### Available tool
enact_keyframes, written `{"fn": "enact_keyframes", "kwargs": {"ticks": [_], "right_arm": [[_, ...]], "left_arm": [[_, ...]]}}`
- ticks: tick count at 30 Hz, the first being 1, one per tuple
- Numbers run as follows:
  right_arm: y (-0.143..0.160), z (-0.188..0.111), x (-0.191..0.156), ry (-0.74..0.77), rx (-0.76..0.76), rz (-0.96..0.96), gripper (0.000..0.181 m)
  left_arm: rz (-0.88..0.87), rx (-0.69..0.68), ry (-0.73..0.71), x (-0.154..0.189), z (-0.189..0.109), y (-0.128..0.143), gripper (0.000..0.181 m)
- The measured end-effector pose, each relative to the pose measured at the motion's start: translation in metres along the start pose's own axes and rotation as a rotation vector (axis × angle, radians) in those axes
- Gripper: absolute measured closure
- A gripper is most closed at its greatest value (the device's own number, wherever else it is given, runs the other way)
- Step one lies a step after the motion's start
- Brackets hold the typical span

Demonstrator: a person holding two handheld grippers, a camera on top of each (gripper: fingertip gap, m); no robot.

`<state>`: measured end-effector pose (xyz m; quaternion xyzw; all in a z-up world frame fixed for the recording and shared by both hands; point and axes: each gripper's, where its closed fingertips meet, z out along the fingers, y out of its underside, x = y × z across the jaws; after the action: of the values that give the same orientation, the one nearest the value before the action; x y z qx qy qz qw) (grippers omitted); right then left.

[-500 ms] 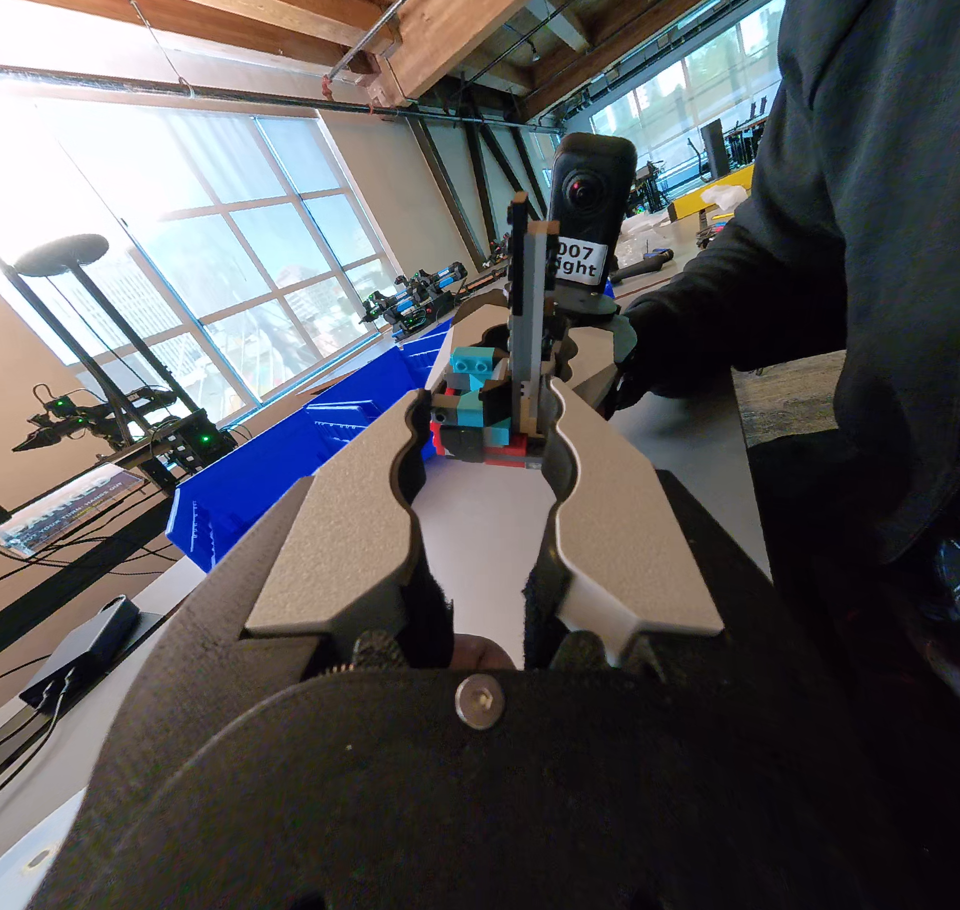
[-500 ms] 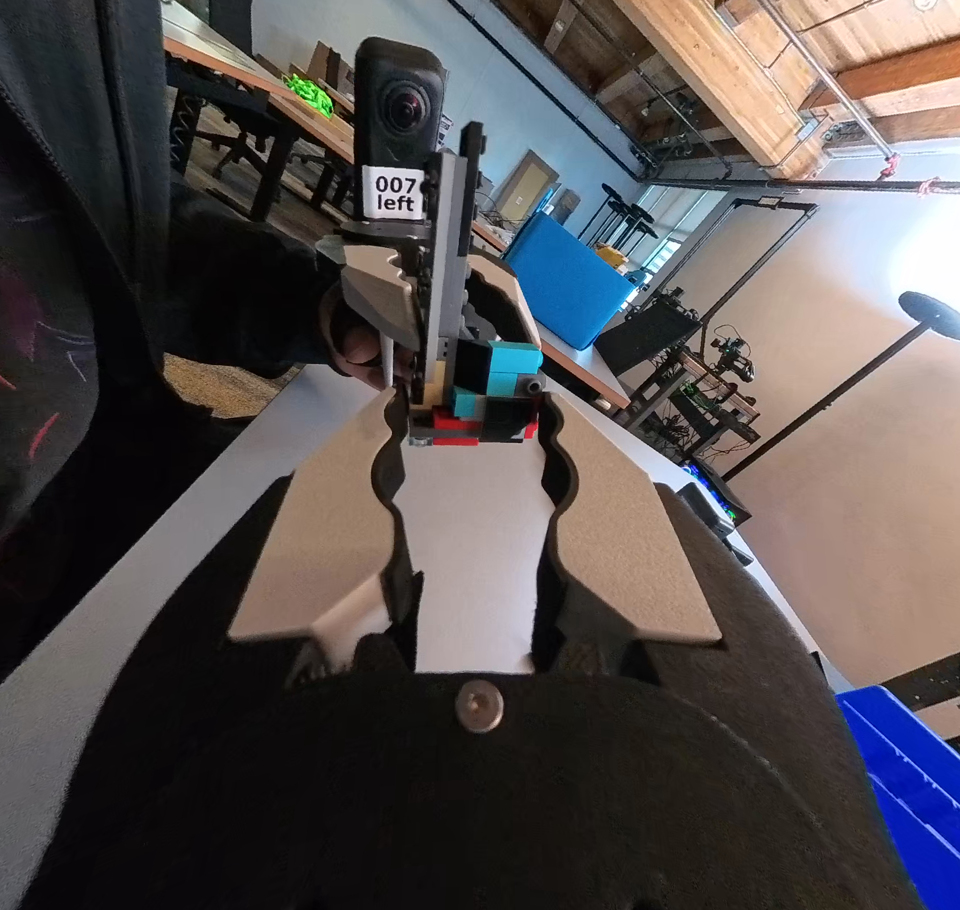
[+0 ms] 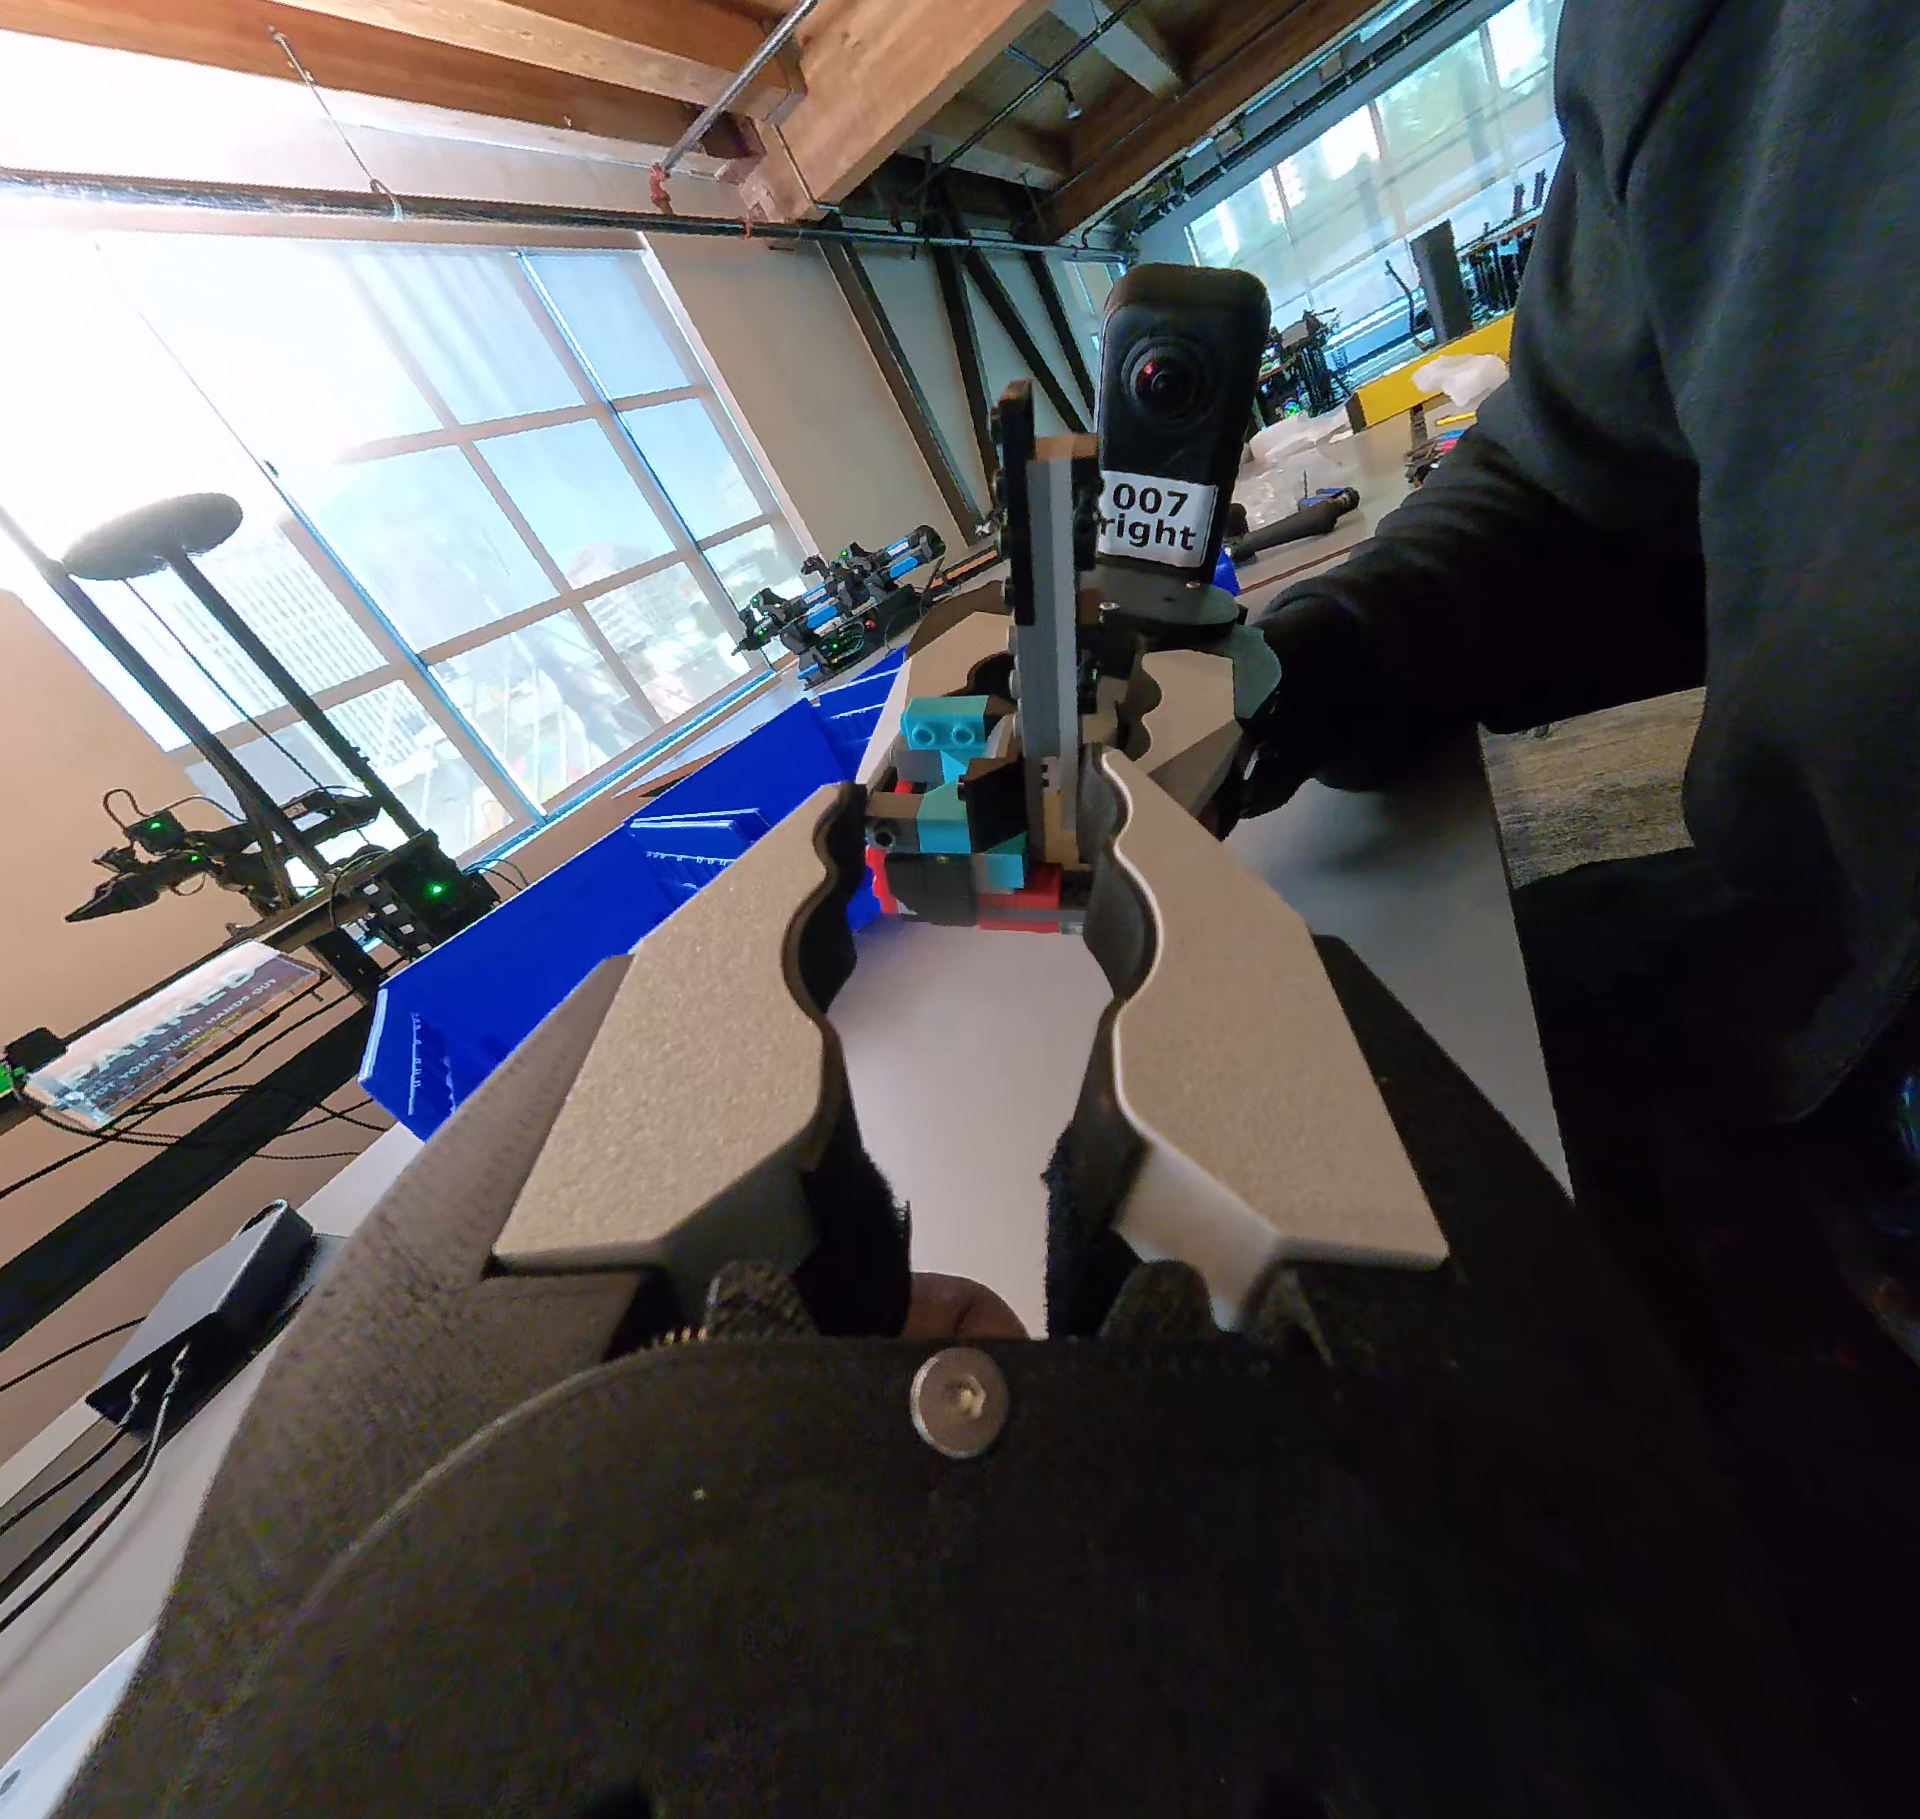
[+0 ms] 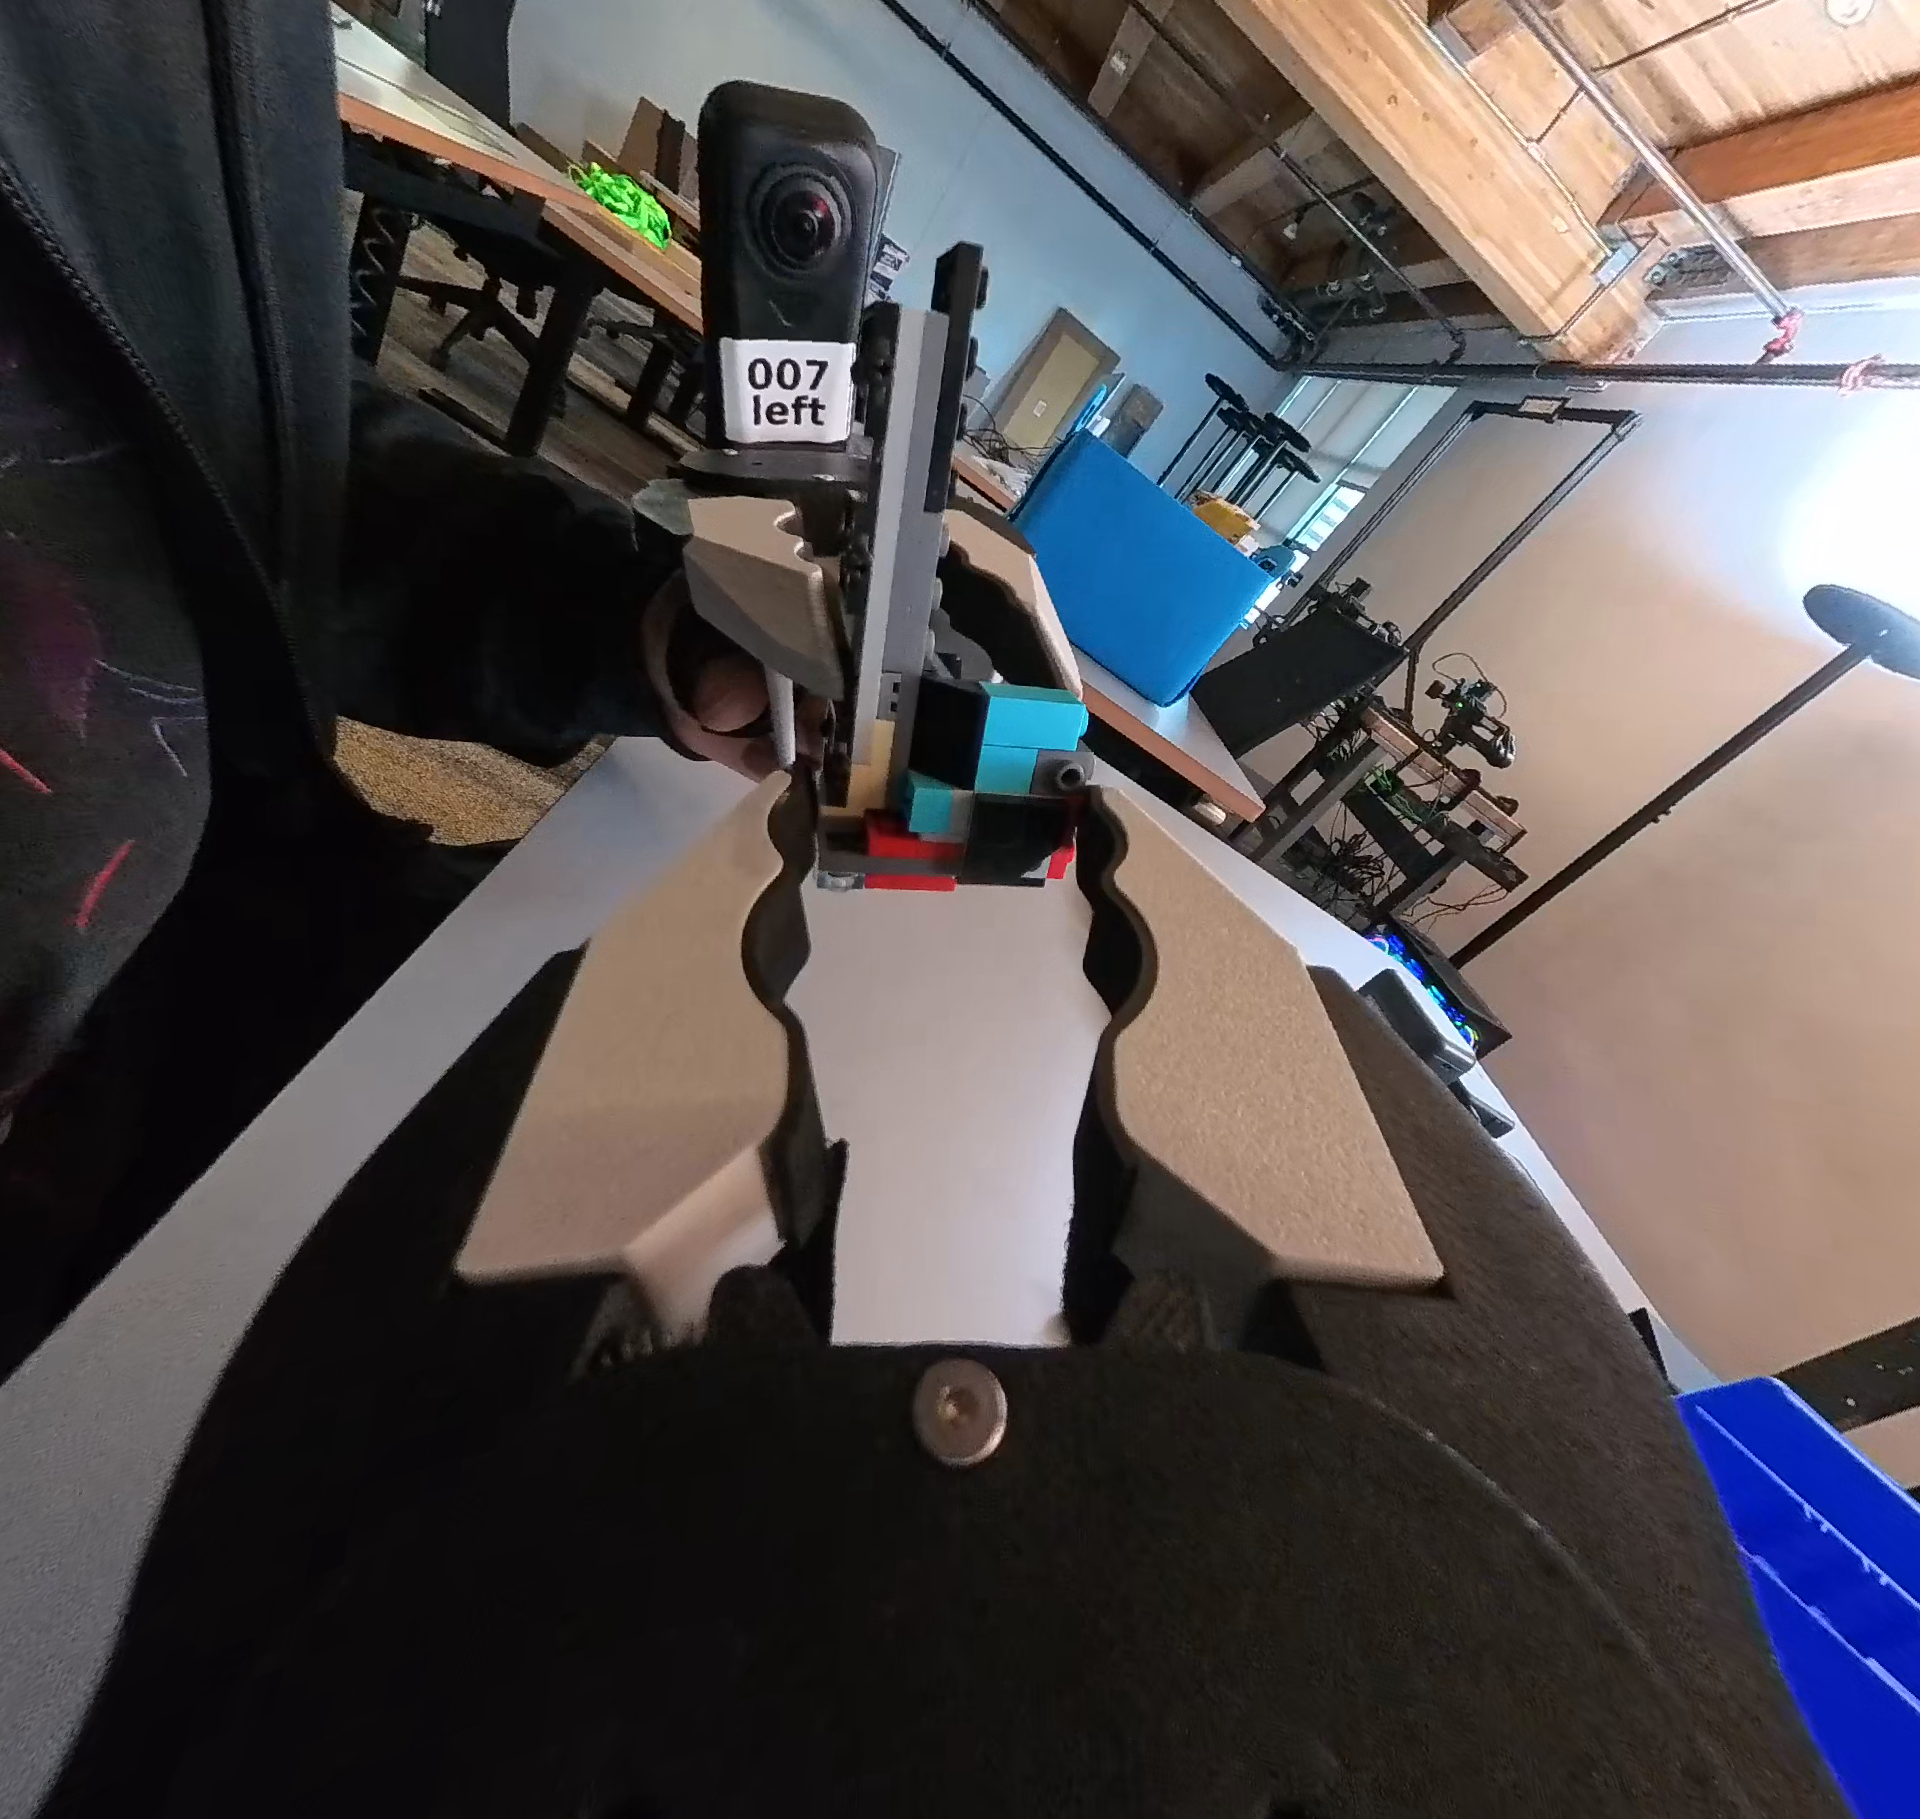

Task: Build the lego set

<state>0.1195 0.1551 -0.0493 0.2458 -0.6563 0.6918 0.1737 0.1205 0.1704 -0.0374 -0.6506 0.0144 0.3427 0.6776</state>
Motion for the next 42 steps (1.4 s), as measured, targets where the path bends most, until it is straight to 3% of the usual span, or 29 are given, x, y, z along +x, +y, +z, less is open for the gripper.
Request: {"fn": "enact_keyframes", "kwargs": {"ticks": [32, 39, 42], "right_arm": [[0.002, 0.000, 0.000, 0.004, -0.009, -0.009, 0.130], [0.006, -0.002, 0.007, 0.056, -0.023, -0.045, 0.130], [0.011, -0.006, 0.020, 0.118, -0.038, -0.072, 0.130]], "left_arm": [[0.018, 0.000, -0.002, 0.000, -0.001, 0.002, 0.139], [-0.064, -0.014, -0.018, -0.003, -0.001, 0.006, 0.136], [-0.183, -0.025, -0.004, -0.007, -0.006, 0.013, 0.121]]}}
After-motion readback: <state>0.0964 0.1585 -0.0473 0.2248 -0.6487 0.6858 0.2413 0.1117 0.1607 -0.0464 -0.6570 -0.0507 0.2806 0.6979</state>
